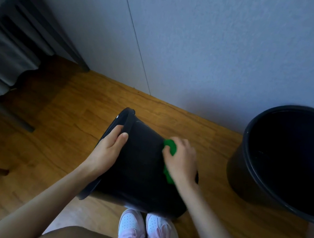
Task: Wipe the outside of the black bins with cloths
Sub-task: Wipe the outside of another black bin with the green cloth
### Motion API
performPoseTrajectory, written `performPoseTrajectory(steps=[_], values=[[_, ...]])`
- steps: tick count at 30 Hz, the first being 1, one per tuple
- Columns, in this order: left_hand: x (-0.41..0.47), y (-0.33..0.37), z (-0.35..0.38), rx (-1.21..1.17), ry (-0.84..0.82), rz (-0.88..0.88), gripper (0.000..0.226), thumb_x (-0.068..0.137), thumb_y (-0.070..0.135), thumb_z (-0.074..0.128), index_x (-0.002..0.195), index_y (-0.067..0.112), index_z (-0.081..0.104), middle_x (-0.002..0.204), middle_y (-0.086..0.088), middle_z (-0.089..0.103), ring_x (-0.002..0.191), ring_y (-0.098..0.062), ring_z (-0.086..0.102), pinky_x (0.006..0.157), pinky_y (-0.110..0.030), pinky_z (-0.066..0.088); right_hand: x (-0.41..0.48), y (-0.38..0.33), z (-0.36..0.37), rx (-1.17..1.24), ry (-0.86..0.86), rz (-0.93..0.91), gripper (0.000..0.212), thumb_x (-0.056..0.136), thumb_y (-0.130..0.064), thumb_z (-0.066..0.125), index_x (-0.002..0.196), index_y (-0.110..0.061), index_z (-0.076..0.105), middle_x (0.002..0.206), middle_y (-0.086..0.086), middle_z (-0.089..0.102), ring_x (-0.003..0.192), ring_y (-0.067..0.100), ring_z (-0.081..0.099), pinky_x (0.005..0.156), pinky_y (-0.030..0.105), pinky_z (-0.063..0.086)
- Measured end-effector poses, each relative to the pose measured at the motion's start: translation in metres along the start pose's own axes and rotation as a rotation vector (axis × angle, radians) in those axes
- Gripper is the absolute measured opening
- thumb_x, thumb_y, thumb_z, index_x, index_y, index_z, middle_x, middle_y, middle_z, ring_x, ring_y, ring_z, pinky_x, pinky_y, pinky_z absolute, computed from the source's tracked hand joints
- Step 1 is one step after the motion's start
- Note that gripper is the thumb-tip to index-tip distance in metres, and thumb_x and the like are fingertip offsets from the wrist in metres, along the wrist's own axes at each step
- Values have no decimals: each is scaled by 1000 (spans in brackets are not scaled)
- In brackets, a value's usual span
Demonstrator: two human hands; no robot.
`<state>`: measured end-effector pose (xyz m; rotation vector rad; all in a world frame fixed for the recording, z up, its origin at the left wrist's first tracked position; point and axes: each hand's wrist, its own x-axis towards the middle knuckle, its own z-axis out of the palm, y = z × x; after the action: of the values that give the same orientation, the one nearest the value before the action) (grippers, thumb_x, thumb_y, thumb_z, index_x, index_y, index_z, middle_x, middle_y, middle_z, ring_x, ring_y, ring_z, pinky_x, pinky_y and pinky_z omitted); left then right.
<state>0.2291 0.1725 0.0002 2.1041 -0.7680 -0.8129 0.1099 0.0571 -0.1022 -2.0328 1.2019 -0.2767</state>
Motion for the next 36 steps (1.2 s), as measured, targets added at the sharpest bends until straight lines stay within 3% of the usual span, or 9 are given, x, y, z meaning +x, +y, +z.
performPoseTrajectory(steps=[4,8,11,16,23,27,30,32,36], values=[[2,-4,0,26,16,-5,22,100,27,34,97,13,51,82,-13,53,70,-19,52,65,-34,43,-23,-52,11,40,185,-226,30,84,-34,53,113,-25,57,116,-2,55,109,23,47,80,37,47],[6,-7,-2,16,13,-48,33,100,31,34,122,10,47,102,-13,60,95,-23,60,78,-35,47,-16,-29,17,17,242,-333,35,80,-34,45,110,-25,61,112,-3,59,105,23,52,74,33,47],[6,-8,-5,-24,7,-58,33,100,30,34,118,8,50,109,-20,58,103,-31,57,87,-43,47,-1,14,17,-35,149,-195,33,82,-31,50,113,-24,60,115,-1,58,108,27,51,80,37,47],[8,-6,-9,-5,-15,-100,41,99,38,34,132,16,45,123,-6,57,114,-20,54,101,-45,43,15,95,13,-103,-17,182,36,93,-31,48,127,-20,52,127,2,51,117,27,46,94,38,41],[6,-3,-12,-13,-22,-105,32,100,33,36,121,13,51,117,-16,58,109,-30,56,95,-48,45,19,104,3,75,44,210,29,91,-23,53,119,-16,55,117,4,57,104,24,55,79,32,46],[5,-1,-13,-31,-46,-77,27,99,27,38,122,19,50,111,-8,61,102,-21,60,90,-43,50,27,70,-25,432,150,208,24,90,-18,55,114,-18,52,105,0,54,92,18,54,71,26,40],[3,3,-13,-89,-64,-48,18,99,22,38,108,32,50,106,0,62,88,-3,64,69,-20,52,25,40,-51,1205,156,403,8,91,-16,48,89,-15,56,81,2,62,75,20,61,62,22,46],[2,10,-11,-120,-39,-28,20,99,18,37,99,35,48,101,2,60,81,6,62,62,-13,50,18,30,-63,1649,2,523,21,88,-21,44,73,-15,56,63,1,62,58,17,62,62,26,47],[5,16,-7,-140,-31,0,23,99,16,37,94,36,45,97,9,54,76,13,58,57,-3,45,11,21,-66,1781,-147,578,18,71,-22,47,64,-13,61,62,6,63,56,22,63,70,31,46]])
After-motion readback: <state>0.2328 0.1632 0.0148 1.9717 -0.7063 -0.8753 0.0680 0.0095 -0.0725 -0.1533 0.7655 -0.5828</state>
